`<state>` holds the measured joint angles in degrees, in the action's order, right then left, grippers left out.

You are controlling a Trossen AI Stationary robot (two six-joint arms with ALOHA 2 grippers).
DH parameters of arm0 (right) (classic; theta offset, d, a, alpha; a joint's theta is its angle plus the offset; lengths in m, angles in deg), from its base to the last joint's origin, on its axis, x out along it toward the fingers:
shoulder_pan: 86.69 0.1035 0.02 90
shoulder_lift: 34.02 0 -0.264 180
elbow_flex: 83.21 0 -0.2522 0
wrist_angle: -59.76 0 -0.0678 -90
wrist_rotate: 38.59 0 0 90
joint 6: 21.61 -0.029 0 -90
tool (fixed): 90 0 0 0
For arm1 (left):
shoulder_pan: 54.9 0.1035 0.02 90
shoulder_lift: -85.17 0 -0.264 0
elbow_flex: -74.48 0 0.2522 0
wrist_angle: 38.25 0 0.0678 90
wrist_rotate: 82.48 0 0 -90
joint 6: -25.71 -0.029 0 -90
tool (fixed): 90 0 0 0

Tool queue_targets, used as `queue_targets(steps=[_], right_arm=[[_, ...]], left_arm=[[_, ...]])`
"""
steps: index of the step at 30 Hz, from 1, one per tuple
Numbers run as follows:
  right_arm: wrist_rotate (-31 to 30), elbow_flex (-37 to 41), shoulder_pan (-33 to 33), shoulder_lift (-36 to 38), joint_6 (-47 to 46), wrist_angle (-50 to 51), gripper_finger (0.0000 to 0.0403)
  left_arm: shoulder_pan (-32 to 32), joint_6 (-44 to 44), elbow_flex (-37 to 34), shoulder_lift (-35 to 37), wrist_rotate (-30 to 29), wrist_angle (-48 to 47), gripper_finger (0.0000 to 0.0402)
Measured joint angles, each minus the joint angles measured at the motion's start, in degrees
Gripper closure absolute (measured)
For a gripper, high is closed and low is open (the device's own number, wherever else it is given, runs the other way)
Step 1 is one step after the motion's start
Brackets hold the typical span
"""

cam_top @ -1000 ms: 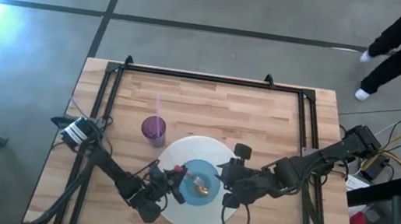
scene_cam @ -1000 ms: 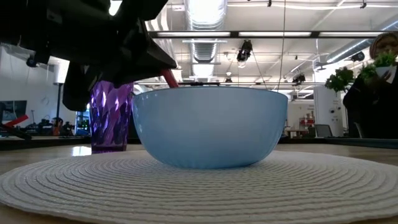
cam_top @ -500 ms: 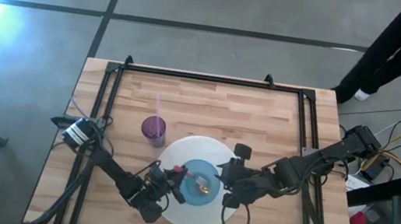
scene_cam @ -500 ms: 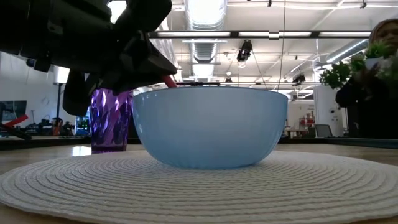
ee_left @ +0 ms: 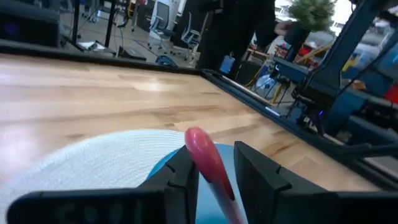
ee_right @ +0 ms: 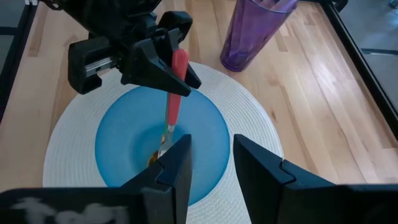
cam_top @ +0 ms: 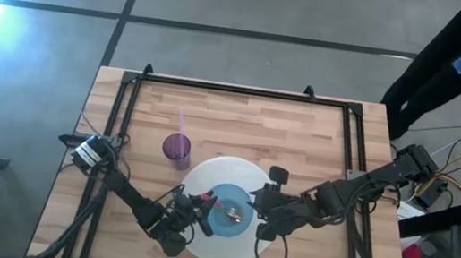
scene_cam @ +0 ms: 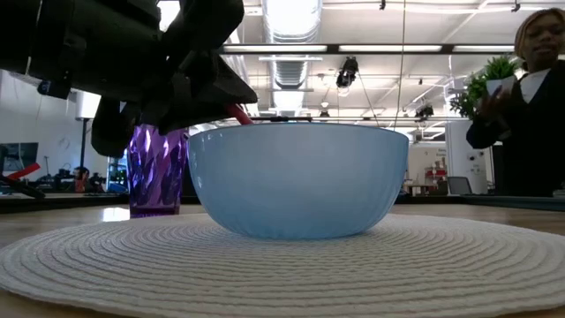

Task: Pick & Place Utensil
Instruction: Put the fork into the bowl

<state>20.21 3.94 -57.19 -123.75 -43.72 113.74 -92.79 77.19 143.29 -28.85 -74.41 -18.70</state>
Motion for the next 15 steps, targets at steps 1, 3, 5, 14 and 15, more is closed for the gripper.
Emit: queue_targets(steps=[1,3,5,14,15], right_arm=[[0.02,0.0,0.0,0.02,0.0,0.0,0.0292],[0.04,0.0,0.0,0.02,0.0,0.0,0.0294],[0.18,0.0,0.0,0.02,0.02,0.02,0.0293],[0.23,0.0,0.0,0.15,0.02,0.07,0.0281],[0.23,0.0,0.0,0.17,0.02,0.07,0.028]], left_arm=[[0.0,-1.2,0.0,0.25,0.0,-0.02,0.0307],[-0.04,-4.27,0.0,0.79,0.04,0.11,0.0295],[-0.11,-6.57,0.0,1.18,0.06,0.1,0.0282],[-0.15,-9.46,0.0,1.77,0.22,0.09,0.0215],[-0.15,-9.48,0.0,1.77,0.2,0.07,0.021]])
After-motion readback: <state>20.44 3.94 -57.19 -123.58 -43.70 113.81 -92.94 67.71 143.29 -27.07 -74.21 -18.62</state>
